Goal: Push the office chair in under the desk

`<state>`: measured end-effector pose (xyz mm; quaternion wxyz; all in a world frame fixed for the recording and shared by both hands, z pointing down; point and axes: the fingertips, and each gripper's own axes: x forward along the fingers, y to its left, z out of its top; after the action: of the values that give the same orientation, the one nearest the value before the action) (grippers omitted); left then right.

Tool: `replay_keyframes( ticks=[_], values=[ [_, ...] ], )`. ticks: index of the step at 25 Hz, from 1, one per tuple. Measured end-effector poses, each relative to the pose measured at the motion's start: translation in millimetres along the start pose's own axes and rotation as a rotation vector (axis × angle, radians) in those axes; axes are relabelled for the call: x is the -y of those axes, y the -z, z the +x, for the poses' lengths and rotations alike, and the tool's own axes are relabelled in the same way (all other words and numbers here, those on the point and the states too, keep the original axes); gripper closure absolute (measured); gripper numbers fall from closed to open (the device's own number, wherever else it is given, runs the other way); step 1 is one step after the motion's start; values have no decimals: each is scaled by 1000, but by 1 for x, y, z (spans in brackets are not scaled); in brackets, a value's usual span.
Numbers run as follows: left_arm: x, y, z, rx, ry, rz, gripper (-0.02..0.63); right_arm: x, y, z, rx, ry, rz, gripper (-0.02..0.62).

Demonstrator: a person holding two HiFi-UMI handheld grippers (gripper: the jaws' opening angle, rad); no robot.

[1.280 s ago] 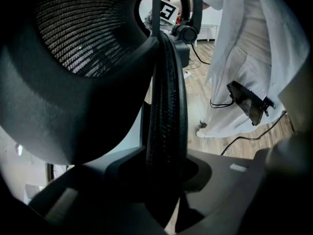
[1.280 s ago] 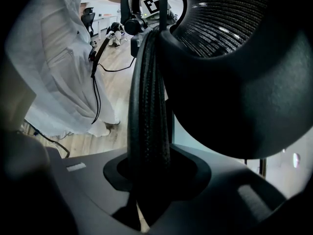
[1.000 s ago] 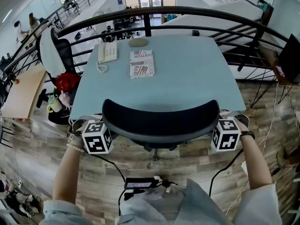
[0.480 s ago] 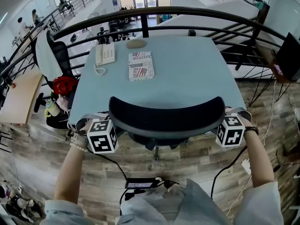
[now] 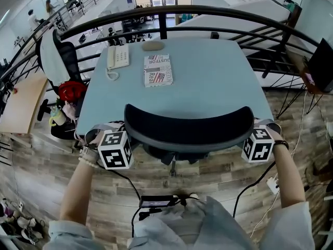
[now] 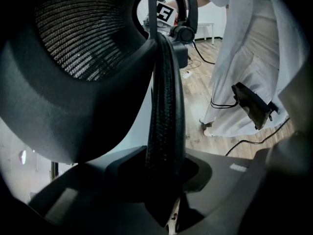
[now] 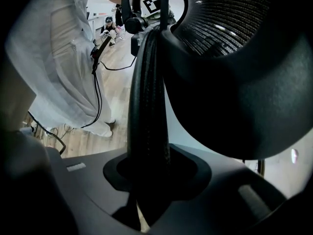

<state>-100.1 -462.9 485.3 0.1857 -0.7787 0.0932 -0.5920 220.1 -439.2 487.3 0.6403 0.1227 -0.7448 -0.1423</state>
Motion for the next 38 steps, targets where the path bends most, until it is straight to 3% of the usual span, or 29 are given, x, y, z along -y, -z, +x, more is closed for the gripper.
replay_keyframes(
  ticks=[7, 15, 22, 29, 38],
  values=[
    [-3, 0, 2, 13, -28, -19, 475, 1, 1, 2, -8, -1, 47, 457],
    [-6, 0, -2, 24, -82, -51, 462, 1, -7, 0, 57, -7, 161, 385],
    [-15, -1, -16, 42, -165, -82, 411, 7, -14, -14, 77, 39, 147, 374],
    [-15, 0, -37, 52, -214, -104, 408, 11, -14, -35, 77, 82, 142, 374],
    [-11, -6, -77, 187, -325, -264, 410, 4, -19, -66, 123, 184, 159, 374]
  ],
)
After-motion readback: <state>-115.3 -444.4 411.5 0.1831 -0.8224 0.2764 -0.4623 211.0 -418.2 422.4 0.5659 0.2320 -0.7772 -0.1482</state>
